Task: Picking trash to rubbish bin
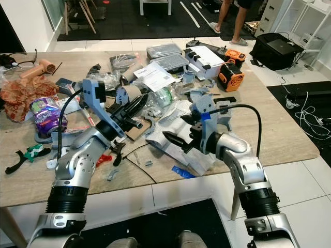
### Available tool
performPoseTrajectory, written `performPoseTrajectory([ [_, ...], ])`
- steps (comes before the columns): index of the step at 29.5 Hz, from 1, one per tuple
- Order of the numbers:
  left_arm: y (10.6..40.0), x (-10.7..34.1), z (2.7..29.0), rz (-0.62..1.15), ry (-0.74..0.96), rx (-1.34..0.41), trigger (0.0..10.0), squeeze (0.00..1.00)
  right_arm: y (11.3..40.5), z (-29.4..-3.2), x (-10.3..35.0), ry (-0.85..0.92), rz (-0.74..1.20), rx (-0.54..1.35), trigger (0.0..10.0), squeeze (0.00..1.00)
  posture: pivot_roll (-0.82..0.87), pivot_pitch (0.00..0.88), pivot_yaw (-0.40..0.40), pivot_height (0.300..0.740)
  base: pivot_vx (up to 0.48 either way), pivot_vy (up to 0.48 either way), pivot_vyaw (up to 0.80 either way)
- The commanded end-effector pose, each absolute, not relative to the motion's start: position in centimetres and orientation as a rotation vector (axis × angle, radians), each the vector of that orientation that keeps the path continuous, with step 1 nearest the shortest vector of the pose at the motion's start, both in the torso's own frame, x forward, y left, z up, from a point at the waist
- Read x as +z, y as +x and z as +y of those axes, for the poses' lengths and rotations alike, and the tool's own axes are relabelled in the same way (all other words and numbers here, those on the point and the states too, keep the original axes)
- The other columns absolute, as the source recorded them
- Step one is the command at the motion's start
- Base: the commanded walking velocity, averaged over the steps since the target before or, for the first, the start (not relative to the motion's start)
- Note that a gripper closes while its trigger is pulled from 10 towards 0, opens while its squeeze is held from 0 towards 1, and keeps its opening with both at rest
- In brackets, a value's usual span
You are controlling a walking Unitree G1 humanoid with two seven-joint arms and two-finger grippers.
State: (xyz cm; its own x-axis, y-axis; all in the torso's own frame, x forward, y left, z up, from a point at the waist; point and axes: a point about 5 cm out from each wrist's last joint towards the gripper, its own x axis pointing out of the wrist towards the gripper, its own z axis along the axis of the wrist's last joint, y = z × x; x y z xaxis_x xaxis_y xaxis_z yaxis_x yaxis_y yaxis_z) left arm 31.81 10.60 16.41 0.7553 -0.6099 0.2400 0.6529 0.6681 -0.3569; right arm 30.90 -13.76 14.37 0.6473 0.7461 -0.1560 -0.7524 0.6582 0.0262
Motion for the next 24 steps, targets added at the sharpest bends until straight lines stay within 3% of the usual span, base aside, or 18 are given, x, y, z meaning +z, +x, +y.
performPoseTrajectory([
  [1,31.87,16.33,10.34,-0.099,-0.420,-0.729,10.0,0.00,31.19,-13.92,14.65,-0.035,0.139,0.841,10.0,0.00,-0.06,0.000,-0.036,0.740,-0.247,0.000,0.00],
  [24,31.88,16.17,10.03,-0.104,-0.385,-0.749,10.0,0.00,31.40,-13.82,14.55,-0.027,0.131,0.835,10.0,0.00,-0.06,0.000,-0.033,0.740,-0.309,0.000,0.00],
])
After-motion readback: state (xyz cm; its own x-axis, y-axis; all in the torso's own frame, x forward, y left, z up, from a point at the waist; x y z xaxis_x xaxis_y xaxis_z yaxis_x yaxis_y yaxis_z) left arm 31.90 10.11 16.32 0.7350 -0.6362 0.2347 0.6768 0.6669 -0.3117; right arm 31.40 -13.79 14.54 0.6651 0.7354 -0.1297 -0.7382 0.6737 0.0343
